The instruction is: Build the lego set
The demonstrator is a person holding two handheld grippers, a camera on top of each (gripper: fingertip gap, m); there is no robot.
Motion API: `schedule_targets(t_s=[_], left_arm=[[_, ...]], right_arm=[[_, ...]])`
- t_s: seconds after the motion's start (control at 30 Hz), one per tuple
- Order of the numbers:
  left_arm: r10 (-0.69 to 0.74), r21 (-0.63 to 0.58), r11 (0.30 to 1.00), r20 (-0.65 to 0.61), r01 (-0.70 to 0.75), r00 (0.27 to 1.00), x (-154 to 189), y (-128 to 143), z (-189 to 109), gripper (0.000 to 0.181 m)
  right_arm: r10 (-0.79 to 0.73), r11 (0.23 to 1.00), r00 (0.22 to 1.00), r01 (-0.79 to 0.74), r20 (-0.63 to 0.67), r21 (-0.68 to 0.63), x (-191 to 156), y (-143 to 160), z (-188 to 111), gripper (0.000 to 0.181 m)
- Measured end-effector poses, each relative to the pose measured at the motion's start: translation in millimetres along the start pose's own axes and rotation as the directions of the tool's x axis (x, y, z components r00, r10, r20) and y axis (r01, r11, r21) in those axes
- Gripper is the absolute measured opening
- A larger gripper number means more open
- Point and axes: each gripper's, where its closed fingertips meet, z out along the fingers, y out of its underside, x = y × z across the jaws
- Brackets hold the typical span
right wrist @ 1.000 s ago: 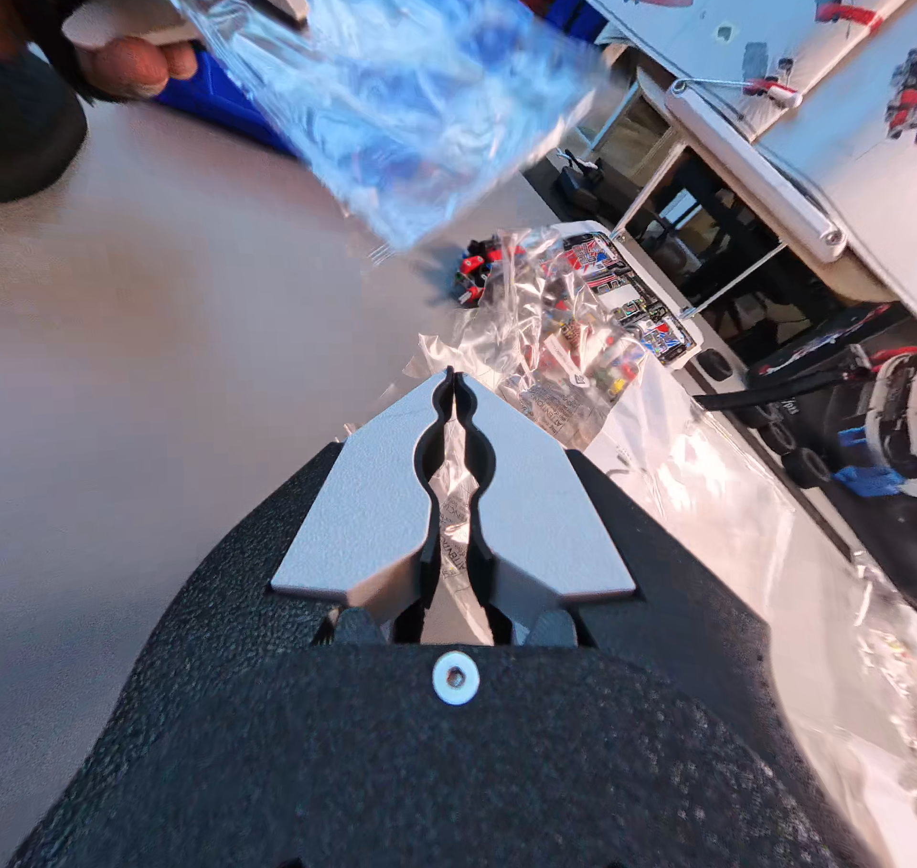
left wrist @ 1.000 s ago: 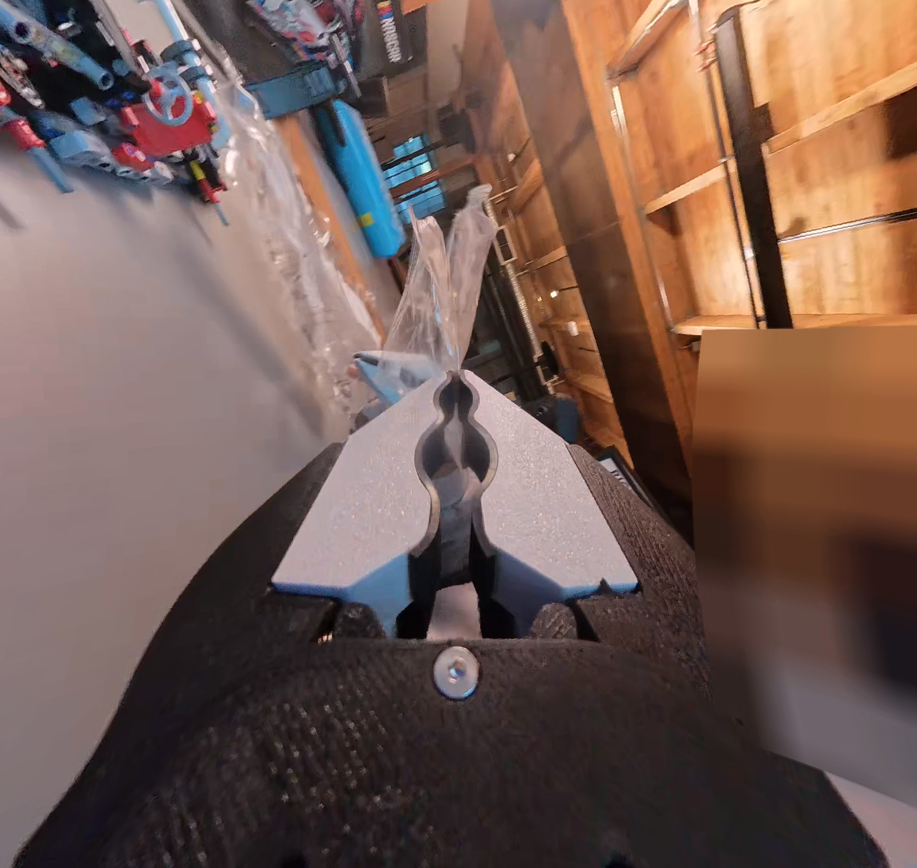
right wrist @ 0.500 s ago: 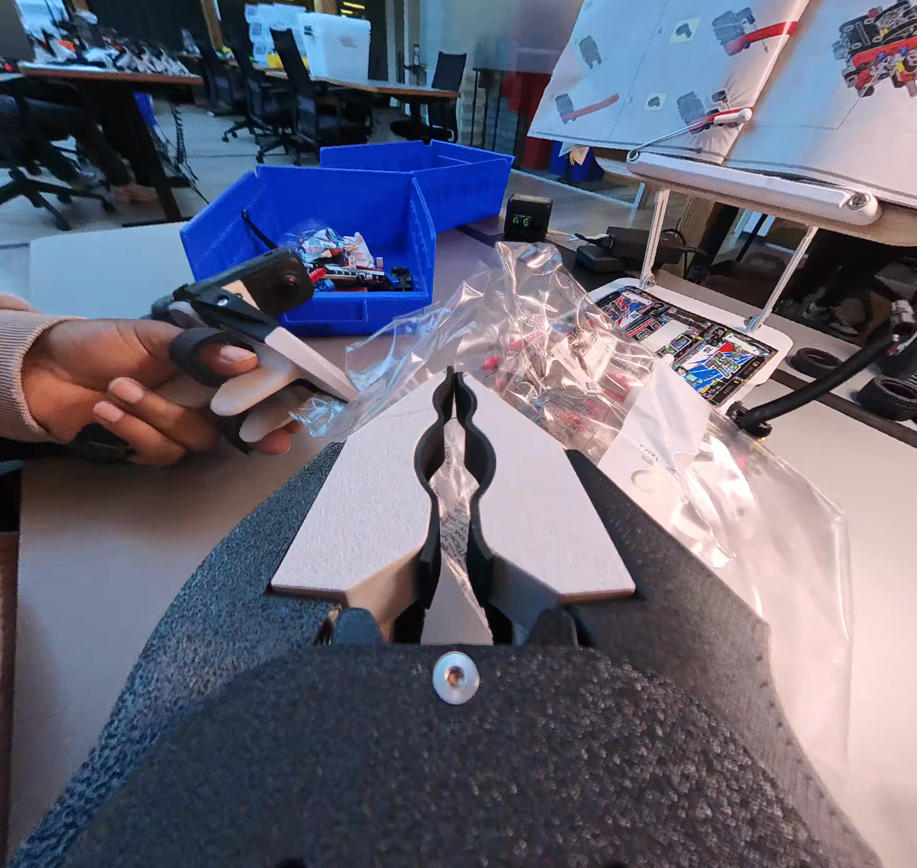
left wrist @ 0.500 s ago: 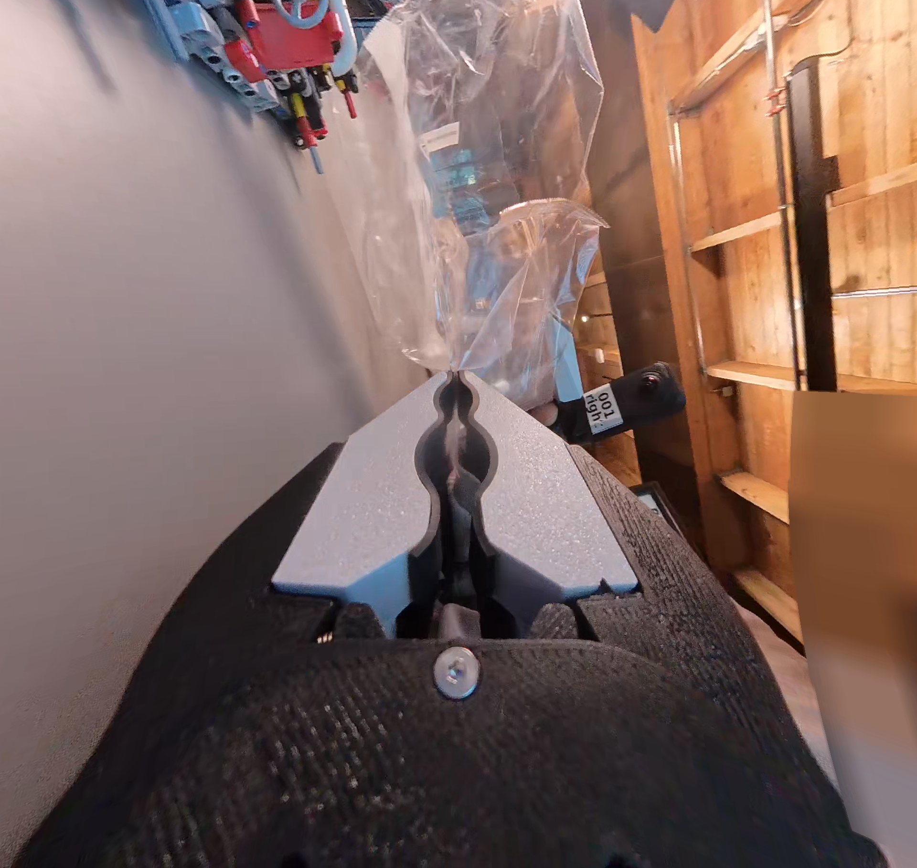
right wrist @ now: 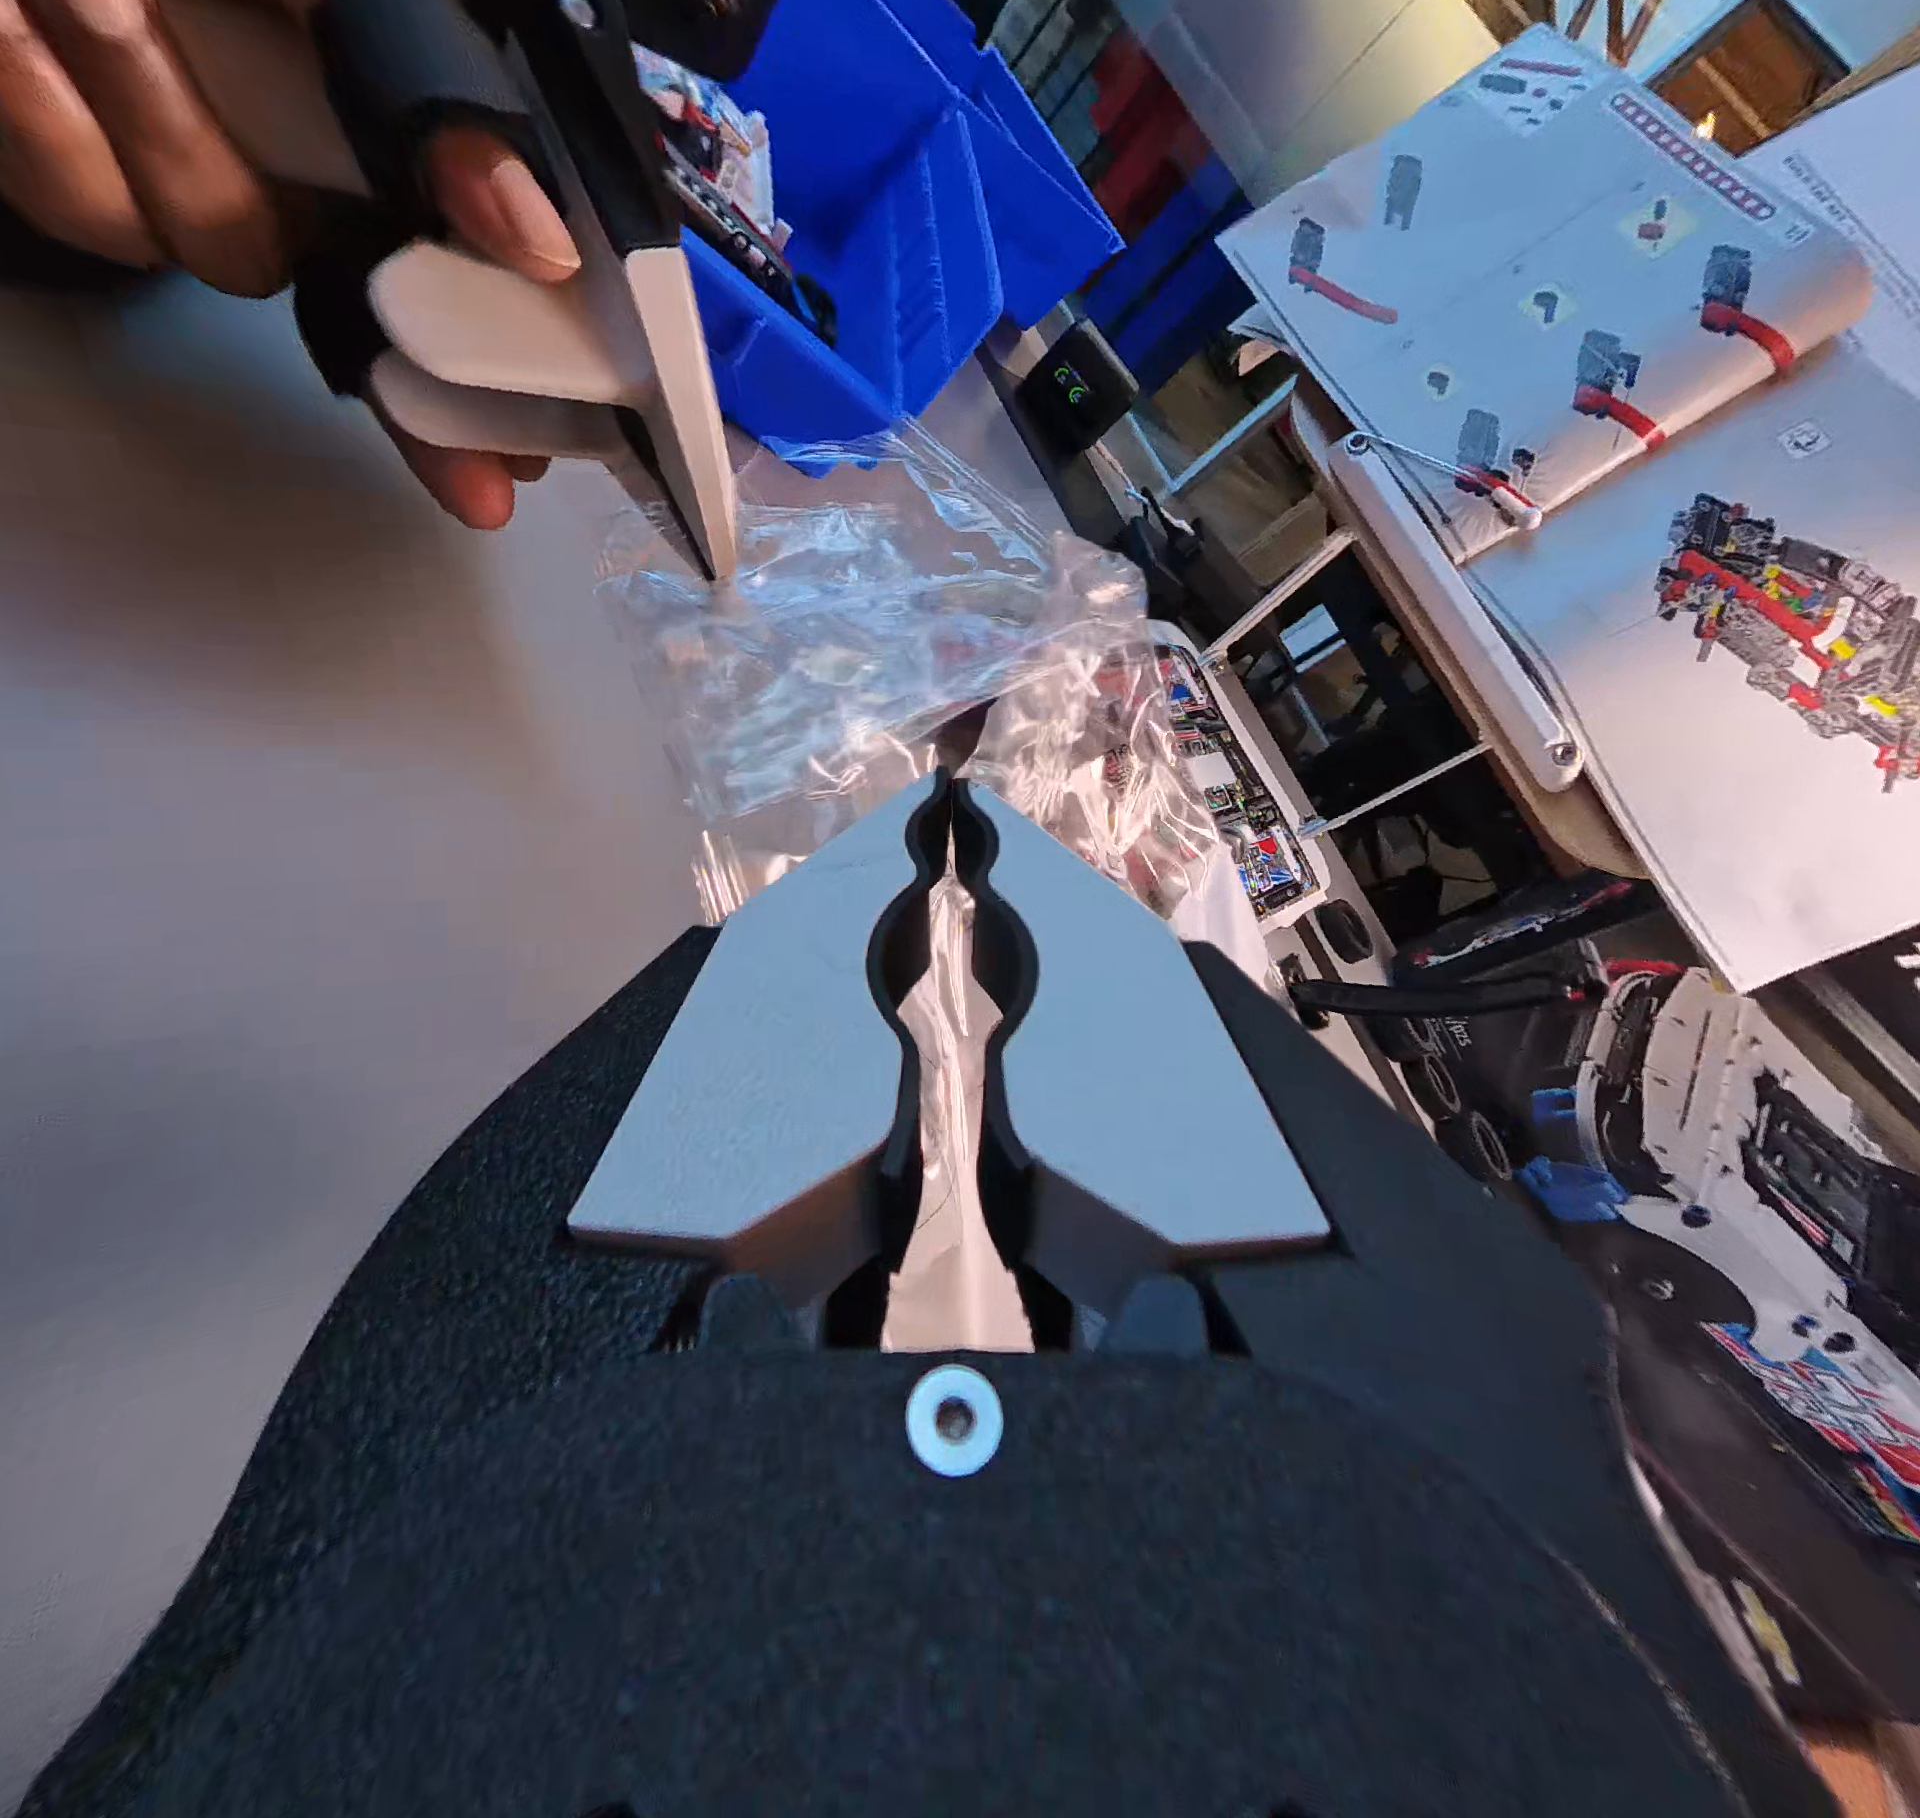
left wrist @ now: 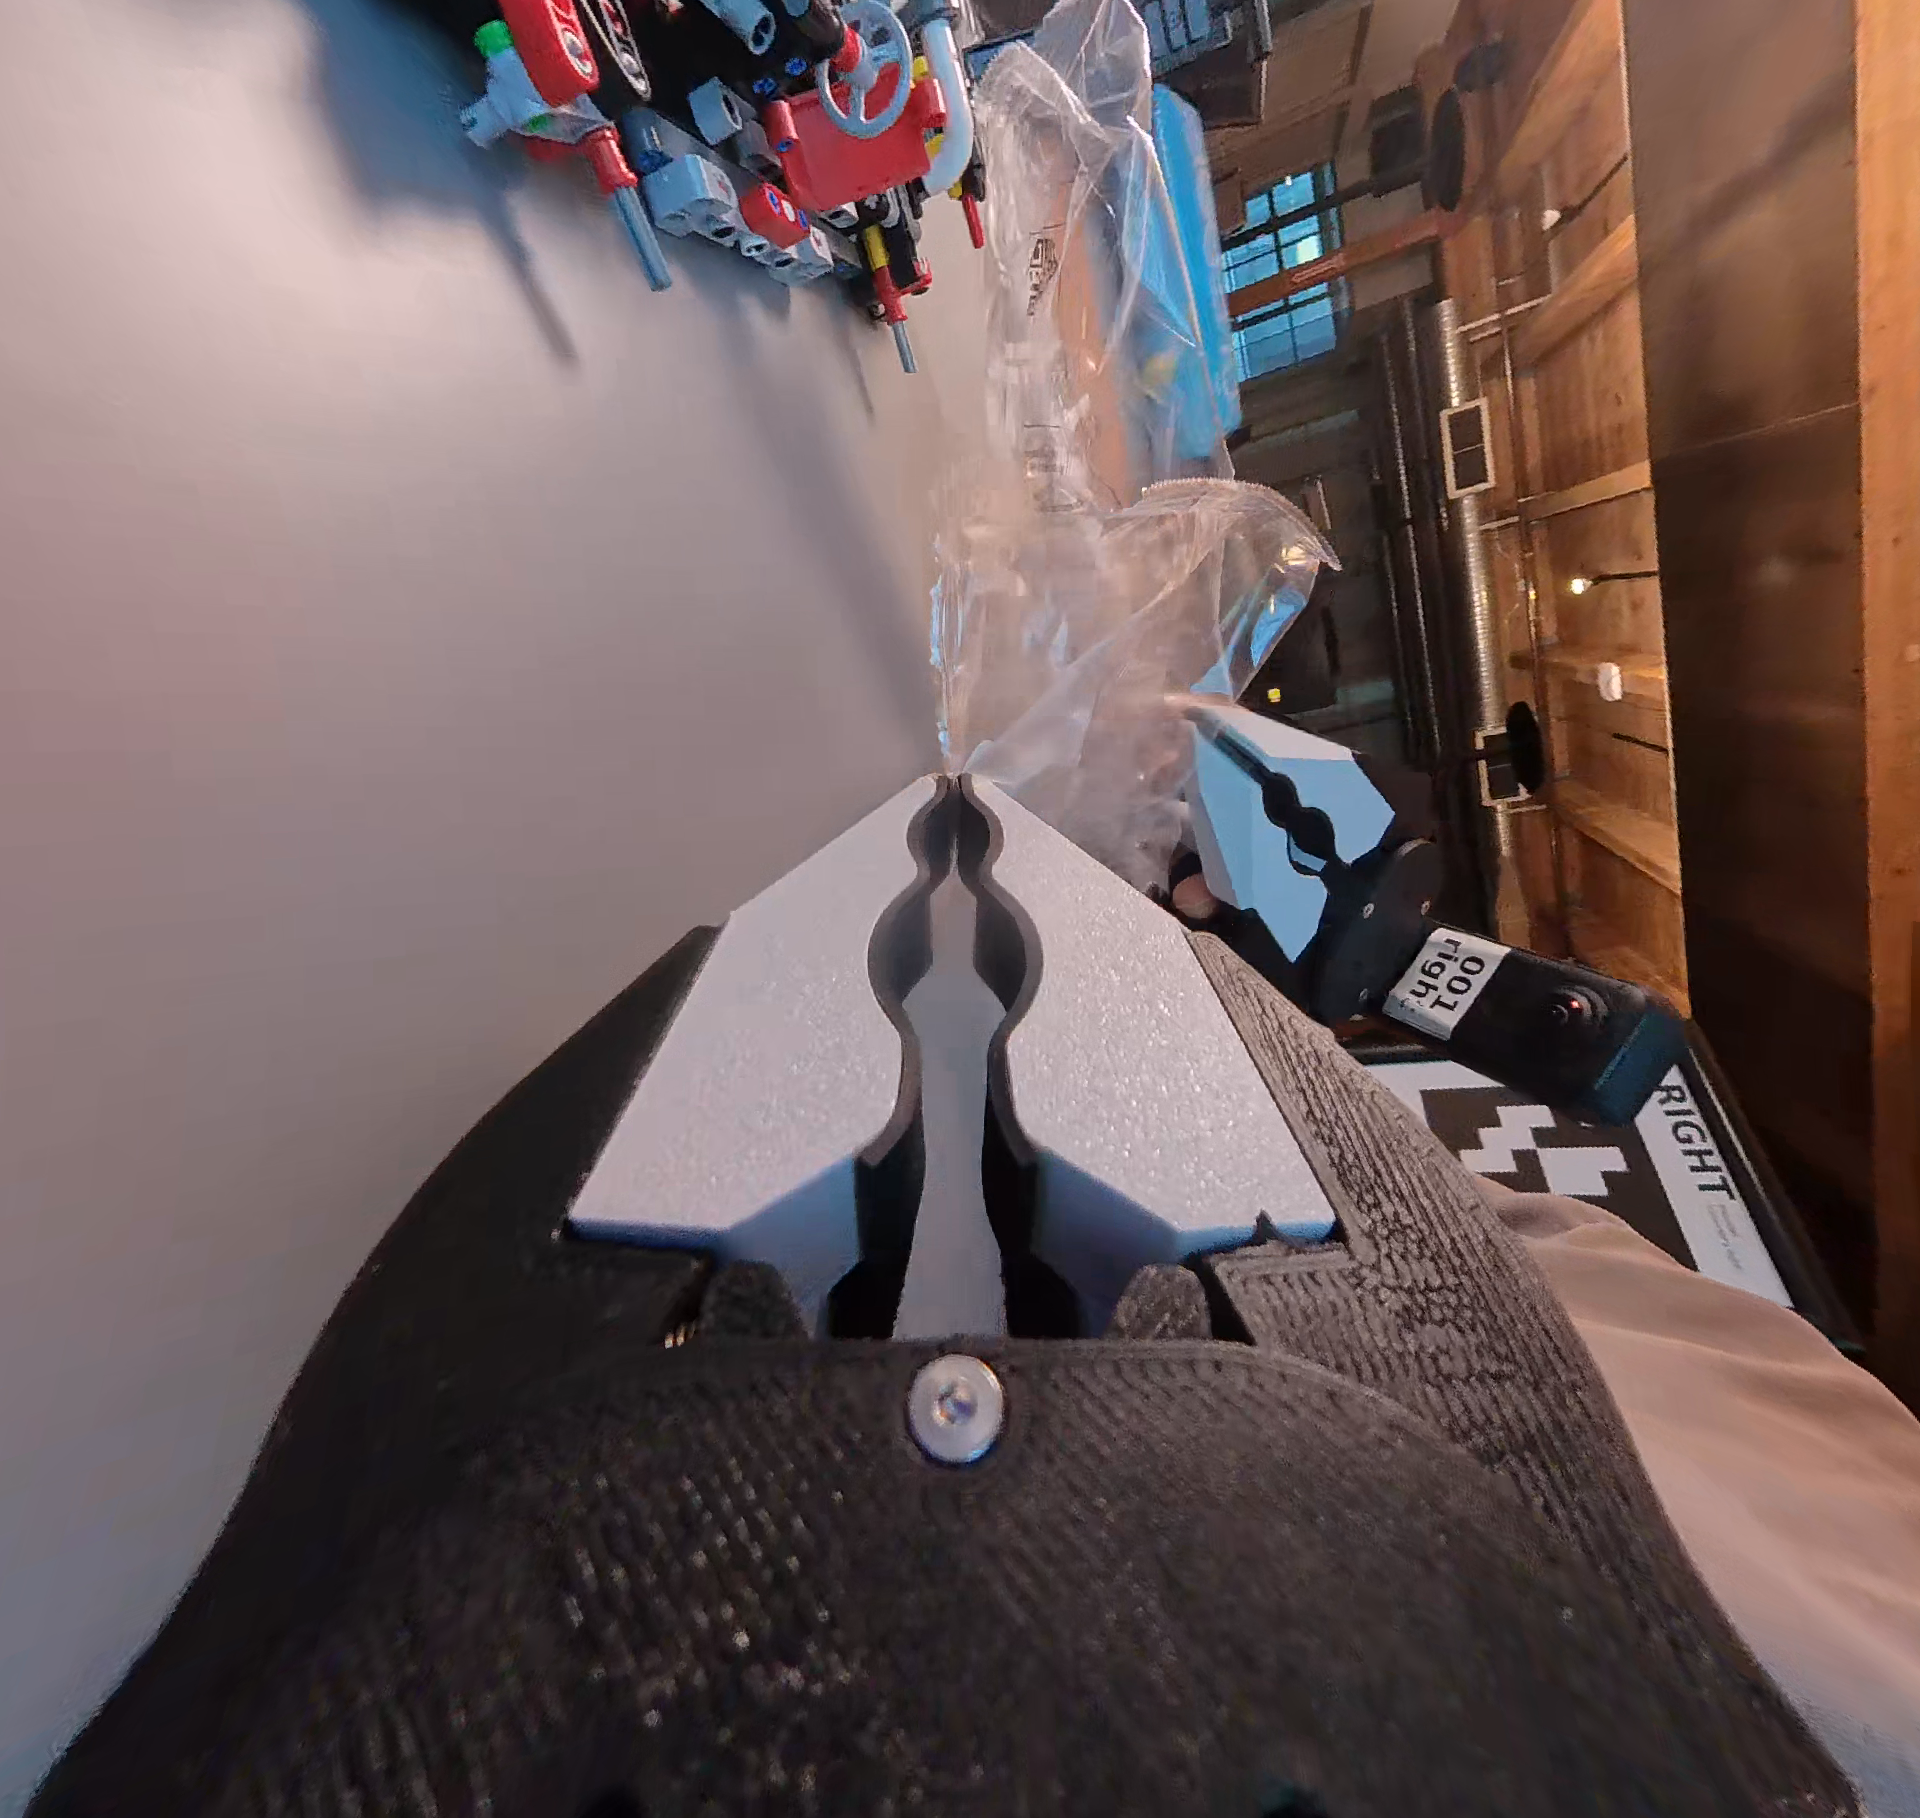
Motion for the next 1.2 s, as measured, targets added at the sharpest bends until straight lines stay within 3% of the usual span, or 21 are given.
schedule_targets(t_s=[0.13,0.3,0.47,0.8,1.07,1.2], left_arm=[[-0.023,-0.009,1.0,0.009,0.023,1.0,-5.4,1.7,-7.7,0.0],[-0.039,-0.024,0.999,-0.001,0.039,0.999,-2.4,4.7,-7.3,0.0],[-0.073,-0.017,0.997,0.014,0.074,0.997,-9.2,2.3,-15.3,0.0],[-0.076,-0.043,0.996,0.041,0.077,0.996,-6.8,0.2,-12.8,0.0],[-0.032,-0.04,0.999,0.108,0.036,0.994,-5.3,-10.2,-19.4,0.0],[-0.019,-0.037,0.999,0.092,0.022,0.996,-2.6,-10.6,-16.2,0.0]], right_arm=[[0.099,0.995,0.995,-0.099,0.001,0.011,10.0,1.6,-1.6,0.0],[-0.014,1.0,1.0,0.015,-0.006,0.015,0.0,-0.3,1.1,0.0],[0.011,1.0,0.999,-0.01,-0.032,0.028,8.0,-2.2,-1.4,0.0],[-0.386,0.922,0.923,0.386,-0.004,-0.018,-27.4,6.2,7.0,0.0],[-0.497,0.865,0.861,0.501,0.105,-0.014,-57.4,14.4,11.6,0.0],[-0.441,0.89,0.891,0.45,0.105,-0.076,-51.6,22.6,15.6,0.0]])
